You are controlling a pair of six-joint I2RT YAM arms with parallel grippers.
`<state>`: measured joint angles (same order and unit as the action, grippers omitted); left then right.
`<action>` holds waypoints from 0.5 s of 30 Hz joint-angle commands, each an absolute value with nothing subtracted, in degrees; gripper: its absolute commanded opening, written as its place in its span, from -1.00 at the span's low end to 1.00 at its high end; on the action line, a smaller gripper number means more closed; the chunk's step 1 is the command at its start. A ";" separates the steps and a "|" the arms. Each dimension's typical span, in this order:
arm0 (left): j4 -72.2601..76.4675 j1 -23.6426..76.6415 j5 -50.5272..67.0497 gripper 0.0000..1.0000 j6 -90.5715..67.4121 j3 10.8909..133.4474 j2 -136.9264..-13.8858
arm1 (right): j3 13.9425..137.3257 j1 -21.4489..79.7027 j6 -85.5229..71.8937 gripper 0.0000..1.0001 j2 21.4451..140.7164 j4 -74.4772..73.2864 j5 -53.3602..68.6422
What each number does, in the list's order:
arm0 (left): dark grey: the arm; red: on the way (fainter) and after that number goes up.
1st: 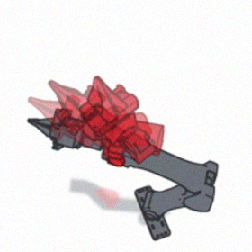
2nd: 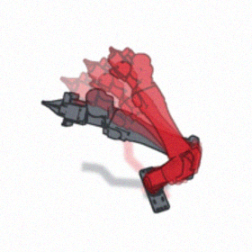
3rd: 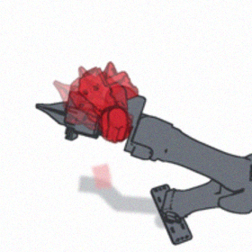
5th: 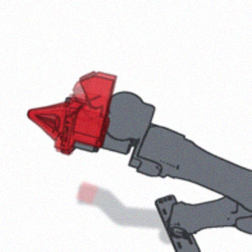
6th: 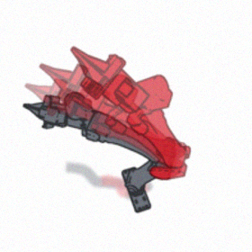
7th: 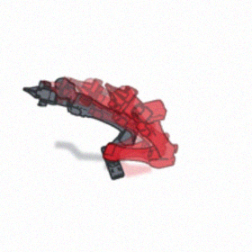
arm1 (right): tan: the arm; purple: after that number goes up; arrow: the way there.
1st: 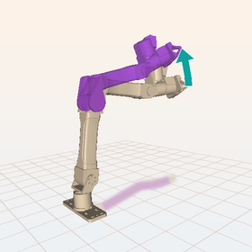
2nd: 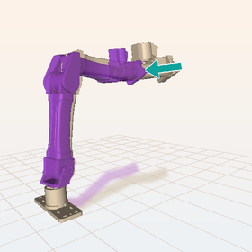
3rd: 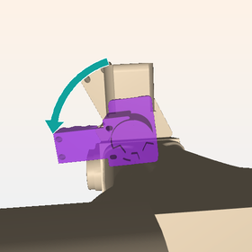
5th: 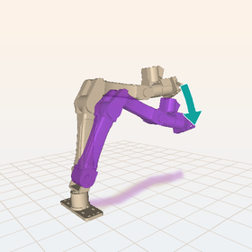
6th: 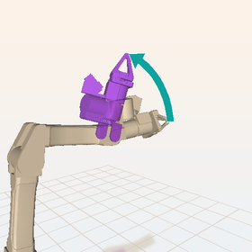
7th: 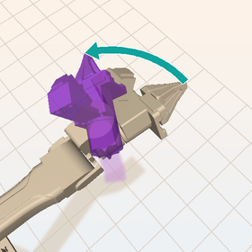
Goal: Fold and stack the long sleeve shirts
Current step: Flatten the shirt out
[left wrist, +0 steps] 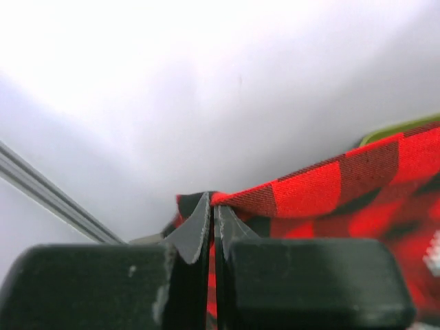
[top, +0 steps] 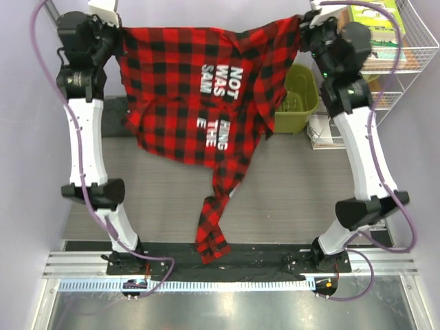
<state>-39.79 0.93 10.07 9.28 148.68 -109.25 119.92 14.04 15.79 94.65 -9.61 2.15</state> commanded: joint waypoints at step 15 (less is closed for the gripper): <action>-65.20 0.26 30.77 -1.00 56.37 52.00 -45.71 | 58.11 13.62 48.96 -0.88 41.65 -49.26 19.14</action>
